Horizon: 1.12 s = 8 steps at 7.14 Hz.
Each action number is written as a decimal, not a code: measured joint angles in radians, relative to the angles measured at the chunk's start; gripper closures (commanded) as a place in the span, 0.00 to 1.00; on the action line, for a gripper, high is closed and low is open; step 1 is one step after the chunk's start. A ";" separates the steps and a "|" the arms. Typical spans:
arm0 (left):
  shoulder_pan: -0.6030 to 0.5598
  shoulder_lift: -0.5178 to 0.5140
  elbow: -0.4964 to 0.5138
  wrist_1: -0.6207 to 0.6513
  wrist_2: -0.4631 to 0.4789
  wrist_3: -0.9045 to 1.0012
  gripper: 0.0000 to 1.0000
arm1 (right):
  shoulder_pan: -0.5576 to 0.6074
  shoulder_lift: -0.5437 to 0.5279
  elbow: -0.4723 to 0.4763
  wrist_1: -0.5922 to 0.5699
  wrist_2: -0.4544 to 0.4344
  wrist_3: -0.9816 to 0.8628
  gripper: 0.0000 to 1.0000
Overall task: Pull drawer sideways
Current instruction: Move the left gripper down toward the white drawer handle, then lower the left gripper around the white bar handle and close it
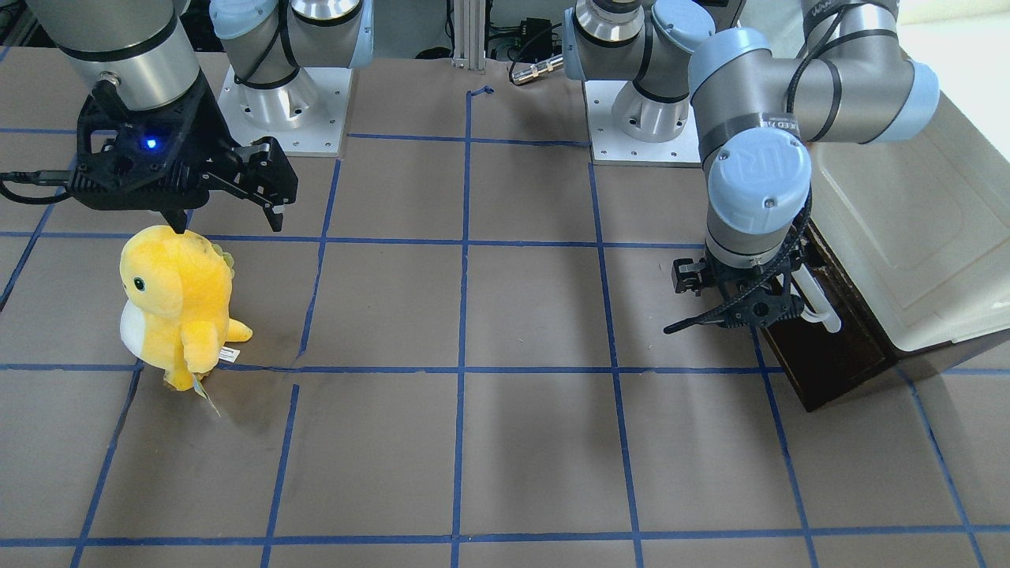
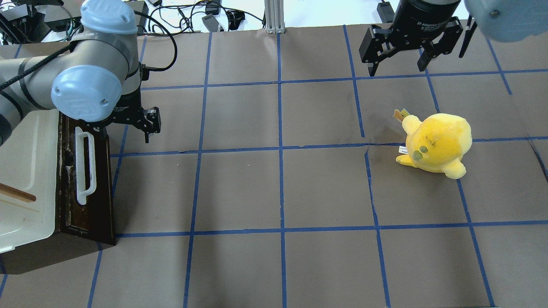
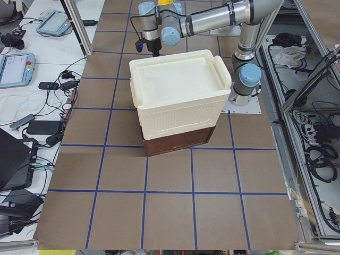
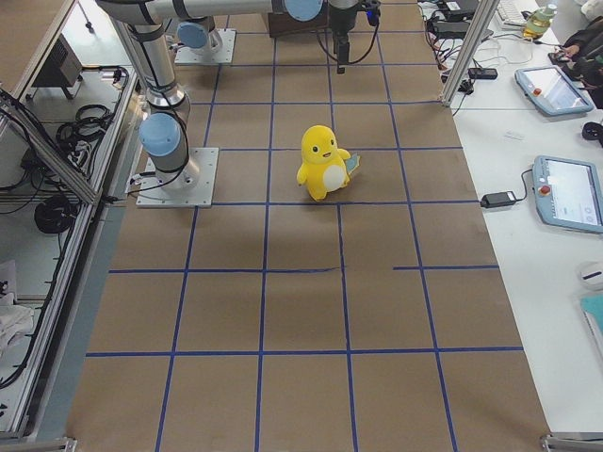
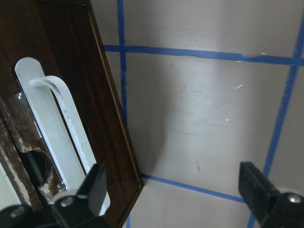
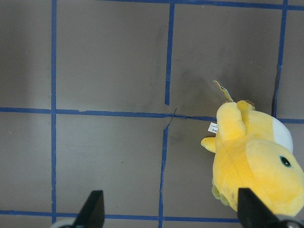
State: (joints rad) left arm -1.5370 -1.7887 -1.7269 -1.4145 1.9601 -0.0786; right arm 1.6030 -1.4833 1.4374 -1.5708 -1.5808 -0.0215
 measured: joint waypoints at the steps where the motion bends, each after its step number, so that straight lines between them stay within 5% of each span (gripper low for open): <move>1: 0.000 -0.025 -0.005 0.004 0.035 -0.002 0.21 | 0.000 0.000 0.000 0.000 0.000 0.000 0.00; 8: 0.018 -0.075 -0.011 0.006 0.198 -0.008 0.21 | 0.000 0.000 0.000 0.000 0.000 0.000 0.00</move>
State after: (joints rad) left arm -1.5190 -1.8633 -1.7375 -1.4085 2.1583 -0.0865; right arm 1.6030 -1.4834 1.4373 -1.5708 -1.5807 -0.0216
